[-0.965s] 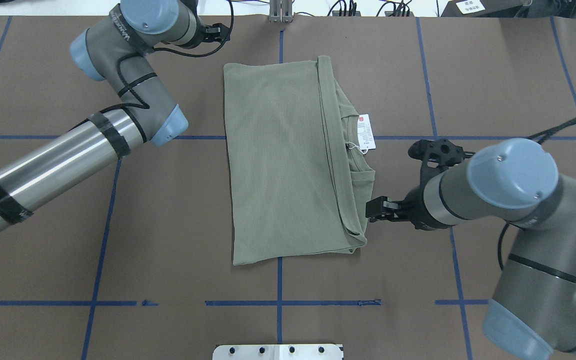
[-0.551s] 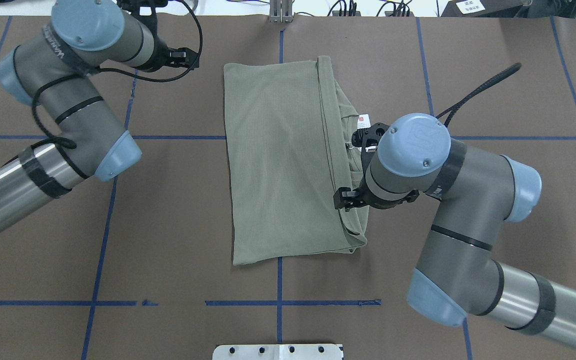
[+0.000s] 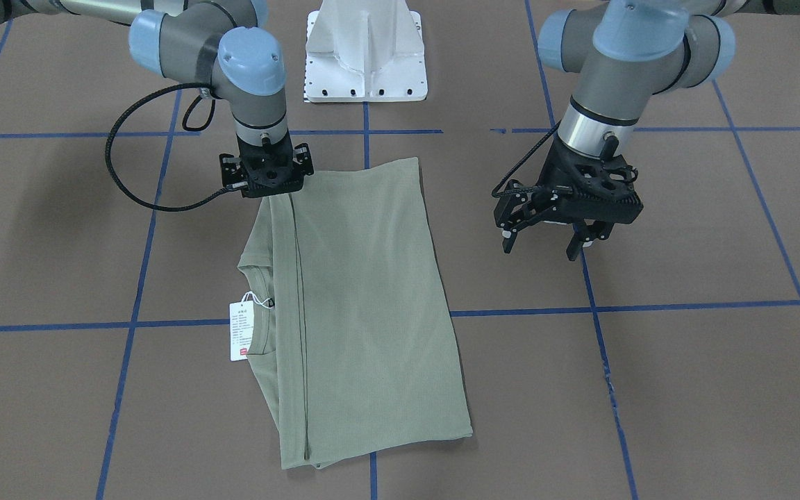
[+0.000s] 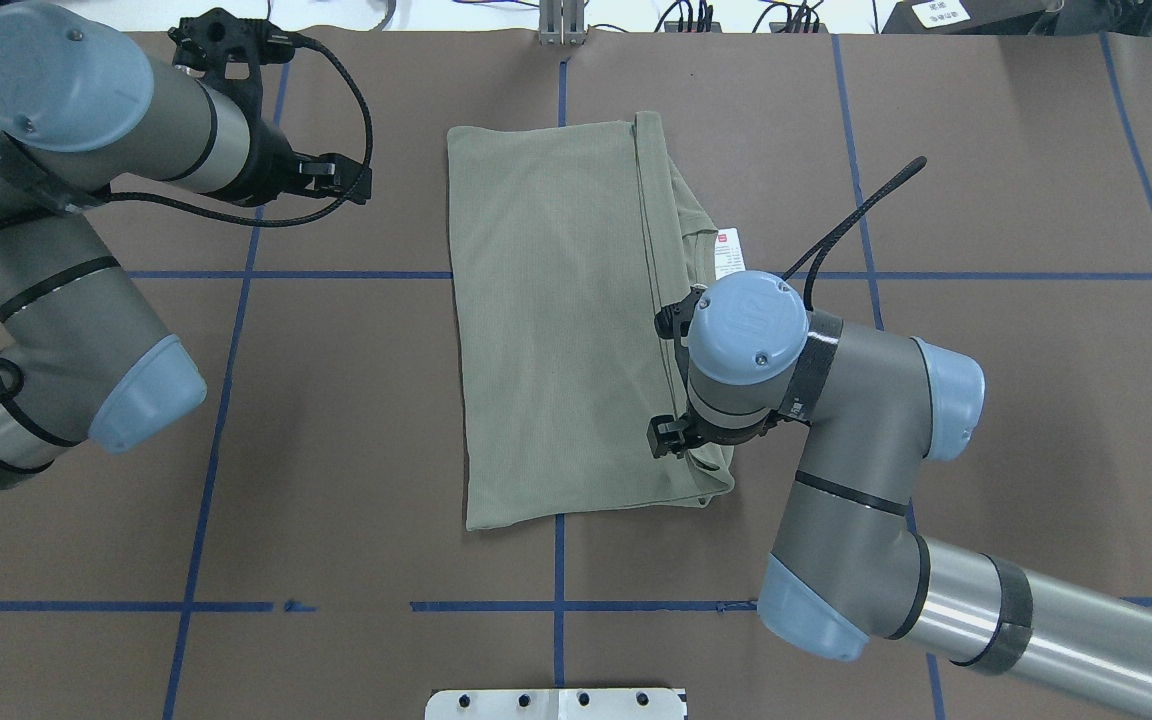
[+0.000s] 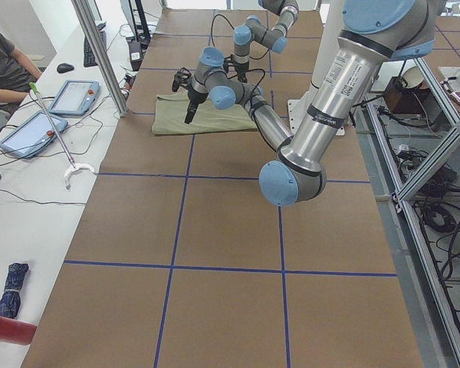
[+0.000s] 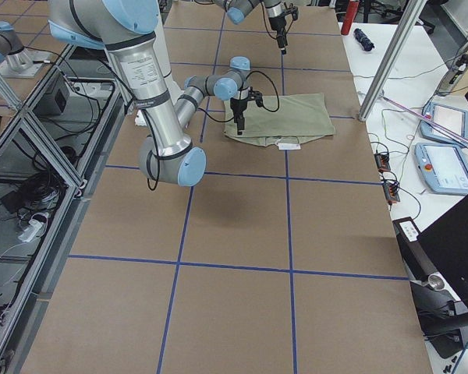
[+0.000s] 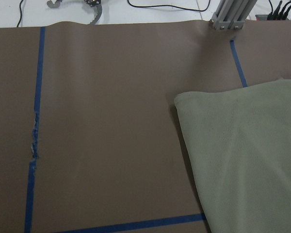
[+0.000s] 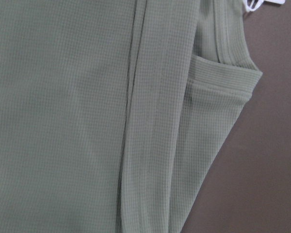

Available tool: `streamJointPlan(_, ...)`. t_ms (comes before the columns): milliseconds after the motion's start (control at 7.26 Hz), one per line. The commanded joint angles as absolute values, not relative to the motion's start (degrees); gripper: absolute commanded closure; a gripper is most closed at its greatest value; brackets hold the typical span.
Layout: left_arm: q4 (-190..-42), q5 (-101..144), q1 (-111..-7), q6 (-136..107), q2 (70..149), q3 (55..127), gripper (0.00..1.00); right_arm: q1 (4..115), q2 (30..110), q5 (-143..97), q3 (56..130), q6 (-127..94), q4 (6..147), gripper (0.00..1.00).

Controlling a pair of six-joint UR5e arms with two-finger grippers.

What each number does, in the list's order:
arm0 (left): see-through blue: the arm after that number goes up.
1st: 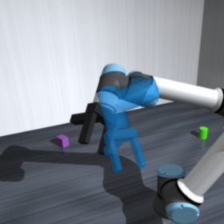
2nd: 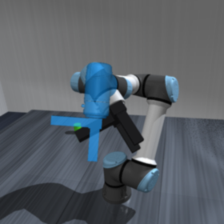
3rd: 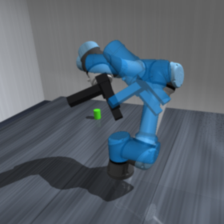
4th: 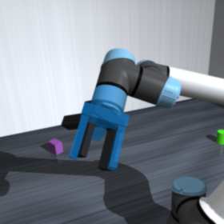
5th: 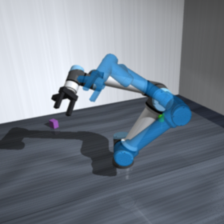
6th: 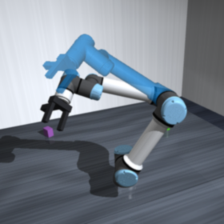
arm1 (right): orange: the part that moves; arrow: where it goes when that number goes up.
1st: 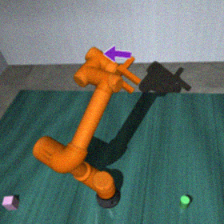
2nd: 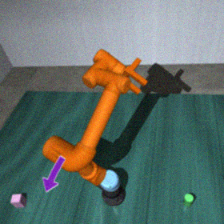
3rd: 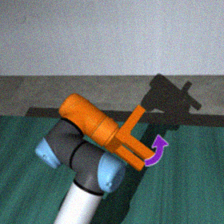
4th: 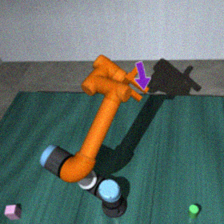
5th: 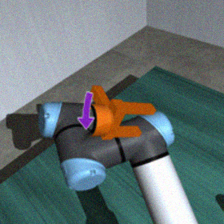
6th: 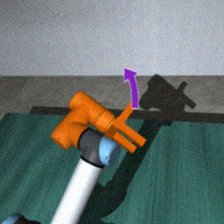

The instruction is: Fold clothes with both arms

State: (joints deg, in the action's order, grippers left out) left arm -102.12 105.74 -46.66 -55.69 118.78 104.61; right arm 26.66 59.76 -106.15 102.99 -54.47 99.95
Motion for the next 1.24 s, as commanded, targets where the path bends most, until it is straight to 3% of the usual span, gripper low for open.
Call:
streamJointPlan(0,-102.04,105.91,-46.32,-56.68,118.91,104.68,0.0,26.19,59.68,-106.78,102.04,-54.06,99.84,0.0)
streamJointPlan(1102,-102.3,106.0,-46.06,-57.21,119.35,104.68,0.0,27.06,61.69,-107.4,100.98,-52.03,99.49,0.0)
